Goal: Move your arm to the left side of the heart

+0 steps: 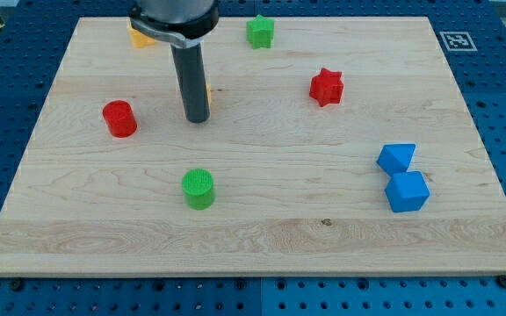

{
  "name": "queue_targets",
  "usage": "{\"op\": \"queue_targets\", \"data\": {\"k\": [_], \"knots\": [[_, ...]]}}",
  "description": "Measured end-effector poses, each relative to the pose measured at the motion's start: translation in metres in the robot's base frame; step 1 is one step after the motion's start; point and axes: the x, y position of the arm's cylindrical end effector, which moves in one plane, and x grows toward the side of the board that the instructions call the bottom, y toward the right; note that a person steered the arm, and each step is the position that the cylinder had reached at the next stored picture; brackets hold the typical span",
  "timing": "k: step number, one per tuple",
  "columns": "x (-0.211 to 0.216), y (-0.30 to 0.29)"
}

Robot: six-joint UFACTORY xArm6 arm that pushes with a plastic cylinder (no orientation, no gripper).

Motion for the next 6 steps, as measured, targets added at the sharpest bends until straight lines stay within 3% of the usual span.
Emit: {"op": "queue_targets", "data": {"k": [2,6], "knots": [[-0.023,-0.044],[-0.114,-0.135]]}}
